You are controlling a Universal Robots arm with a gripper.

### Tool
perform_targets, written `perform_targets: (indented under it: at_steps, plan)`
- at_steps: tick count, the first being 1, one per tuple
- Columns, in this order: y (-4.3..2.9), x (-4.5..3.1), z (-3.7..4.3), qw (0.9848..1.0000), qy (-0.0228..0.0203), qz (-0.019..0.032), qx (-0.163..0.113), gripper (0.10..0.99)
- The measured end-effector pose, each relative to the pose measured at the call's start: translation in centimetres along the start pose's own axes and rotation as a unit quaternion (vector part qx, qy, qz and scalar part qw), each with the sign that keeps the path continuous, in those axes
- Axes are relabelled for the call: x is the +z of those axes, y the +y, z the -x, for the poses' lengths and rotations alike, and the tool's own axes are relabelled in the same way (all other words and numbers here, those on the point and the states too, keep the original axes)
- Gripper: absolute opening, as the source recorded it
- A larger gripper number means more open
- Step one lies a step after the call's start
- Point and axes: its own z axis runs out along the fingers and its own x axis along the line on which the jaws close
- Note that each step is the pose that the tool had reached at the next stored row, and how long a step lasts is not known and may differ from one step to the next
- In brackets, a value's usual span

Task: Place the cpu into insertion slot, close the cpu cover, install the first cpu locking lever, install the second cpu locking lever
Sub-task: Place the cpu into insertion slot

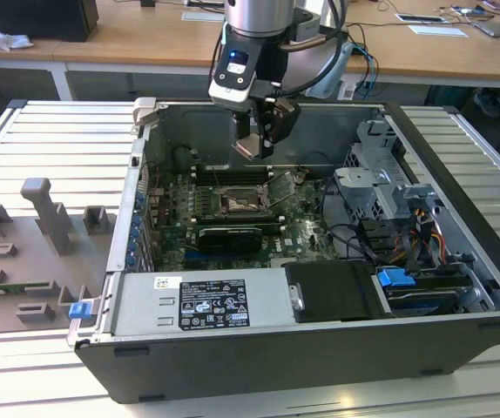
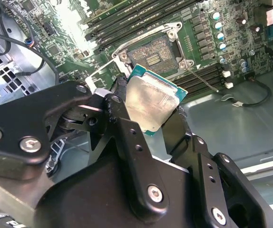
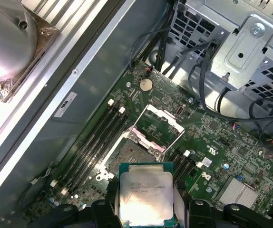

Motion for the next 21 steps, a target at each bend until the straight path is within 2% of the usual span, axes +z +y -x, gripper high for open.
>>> perform_targets:
  at_steps: [21]
  plan:
    - [-0.03,0.38,0.01,0.9997,-0.0022,0.0005,0.026,0.541]
